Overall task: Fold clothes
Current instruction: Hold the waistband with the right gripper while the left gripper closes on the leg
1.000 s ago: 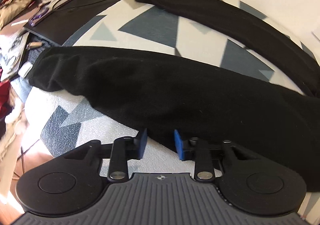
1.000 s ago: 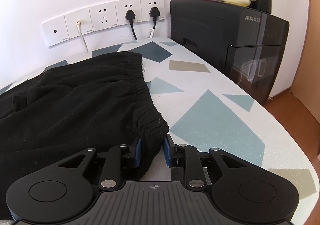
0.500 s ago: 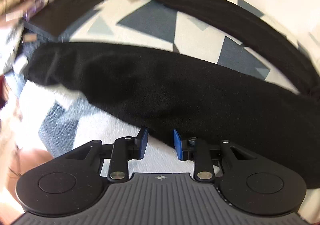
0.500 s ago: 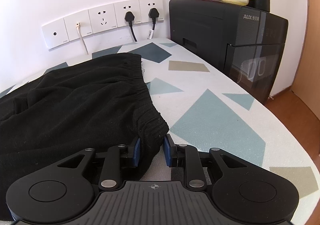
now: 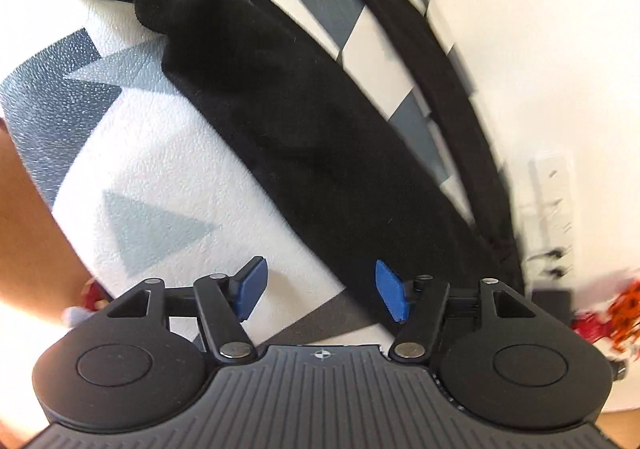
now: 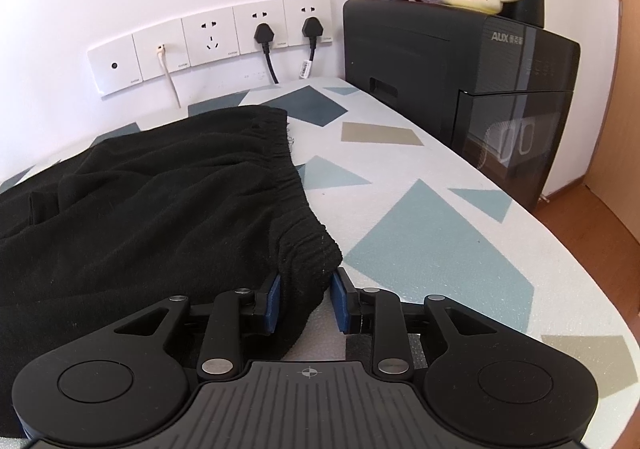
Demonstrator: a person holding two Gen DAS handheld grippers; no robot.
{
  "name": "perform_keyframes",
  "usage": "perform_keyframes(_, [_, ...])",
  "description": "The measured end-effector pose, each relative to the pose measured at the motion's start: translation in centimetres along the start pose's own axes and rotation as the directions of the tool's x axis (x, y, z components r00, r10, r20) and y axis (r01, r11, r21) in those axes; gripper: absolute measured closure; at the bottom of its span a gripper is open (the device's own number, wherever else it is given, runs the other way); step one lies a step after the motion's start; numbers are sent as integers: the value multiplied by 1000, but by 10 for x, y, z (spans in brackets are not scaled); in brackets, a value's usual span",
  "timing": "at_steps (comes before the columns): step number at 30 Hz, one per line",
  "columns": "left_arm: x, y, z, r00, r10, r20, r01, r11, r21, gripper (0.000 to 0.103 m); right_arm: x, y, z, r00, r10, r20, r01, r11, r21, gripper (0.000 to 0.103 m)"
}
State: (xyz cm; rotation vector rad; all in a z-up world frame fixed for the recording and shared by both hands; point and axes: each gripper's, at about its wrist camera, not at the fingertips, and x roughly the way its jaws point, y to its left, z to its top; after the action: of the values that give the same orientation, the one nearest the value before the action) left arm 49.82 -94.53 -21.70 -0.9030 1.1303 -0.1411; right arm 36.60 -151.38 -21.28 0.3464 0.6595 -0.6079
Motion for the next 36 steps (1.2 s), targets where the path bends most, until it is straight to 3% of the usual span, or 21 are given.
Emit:
perform_keyframes(8, [18, 15, 5, 982, -175, 68, 182, 976, -120, 41, 0, 4, 2, 1000, -16, -17, 16, 1000, -24, 77])
perform_keyframes(16, [24, 11, 3, 977, -194, 91, 203, 974, -98, 41, 1, 6, 1, 1000, -26, -13, 25, 999, -24, 77])
perform_keyframes(23, [2, 24, 11, 965, -118, 236, 153, 979, -133, 42, 1, 6, 1, 1000, -22, -14, 22, 999, -40, 77])
perform_keyframes(29, [-22, 51, 27, 937, -68, 344, 147, 967, -210, 43, 1, 5, 1, 1000, -21, -14, 20, 999, -43, 77])
perform_keyframes(32, [-34, 60, 37, 922, 6, 387, 99, 963, -251, 42, 1, 5, 1, 1000, -22, -14, 22, 999, -45, 77])
perform_keyframes(36, [-32, 71, 49, 905, 38, 424, 85, 960, -268, 42, 1, 6, 1, 1000, -26, -15, 26, 999, -47, 77])
